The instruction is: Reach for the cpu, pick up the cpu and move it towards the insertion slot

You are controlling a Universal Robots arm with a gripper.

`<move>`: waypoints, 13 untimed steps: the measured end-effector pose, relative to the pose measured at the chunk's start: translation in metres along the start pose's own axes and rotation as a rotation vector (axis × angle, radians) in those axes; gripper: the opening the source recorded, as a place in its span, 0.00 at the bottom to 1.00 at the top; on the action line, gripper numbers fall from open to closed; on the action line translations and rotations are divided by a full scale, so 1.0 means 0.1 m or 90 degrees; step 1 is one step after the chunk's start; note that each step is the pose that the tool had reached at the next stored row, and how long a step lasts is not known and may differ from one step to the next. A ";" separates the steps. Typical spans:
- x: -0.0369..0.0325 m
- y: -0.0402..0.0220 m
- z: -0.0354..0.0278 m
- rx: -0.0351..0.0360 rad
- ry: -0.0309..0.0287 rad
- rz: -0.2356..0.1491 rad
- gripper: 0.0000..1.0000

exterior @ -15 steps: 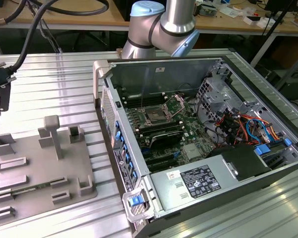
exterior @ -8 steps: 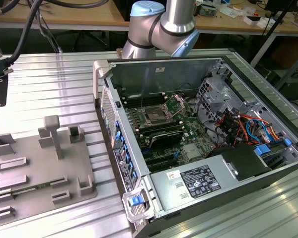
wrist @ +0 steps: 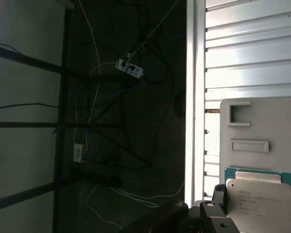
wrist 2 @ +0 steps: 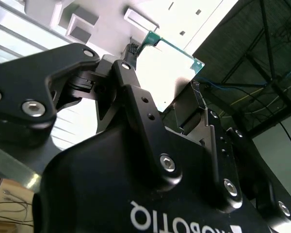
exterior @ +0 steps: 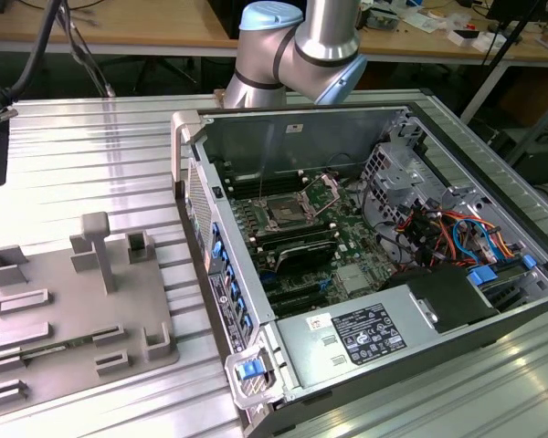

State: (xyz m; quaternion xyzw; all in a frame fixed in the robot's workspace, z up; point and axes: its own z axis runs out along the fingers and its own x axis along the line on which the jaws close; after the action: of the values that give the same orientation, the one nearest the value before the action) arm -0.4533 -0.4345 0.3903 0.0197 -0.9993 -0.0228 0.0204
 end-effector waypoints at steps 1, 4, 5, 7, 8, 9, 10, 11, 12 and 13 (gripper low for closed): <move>0.001 0.001 -0.014 0.0000 0.0000 0.000 0.55; 0.002 0.003 -0.056 0.0000 0.0000 0.000 0.55; 0.003 0.003 -0.063 -0.0001 0.0000 0.000 0.55; 0.002 0.004 -0.068 -0.0001 -0.0001 0.000 0.55; 0.002 0.003 -0.068 -0.0001 0.0000 0.000 0.55; 0.003 0.003 -0.069 0.0000 0.0000 0.000 0.55; 0.003 0.003 -0.069 0.0000 0.0000 0.000 0.55; 0.001 0.003 -0.069 0.0002 0.0000 0.000 0.55; -0.003 0.004 -0.071 0.0008 0.0002 0.000 0.55; -0.007 0.003 -0.070 0.0010 0.0002 0.000 0.55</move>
State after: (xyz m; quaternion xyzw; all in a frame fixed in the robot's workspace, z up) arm -0.4523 -0.4344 0.3973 0.0197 -0.9994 -0.0220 0.0205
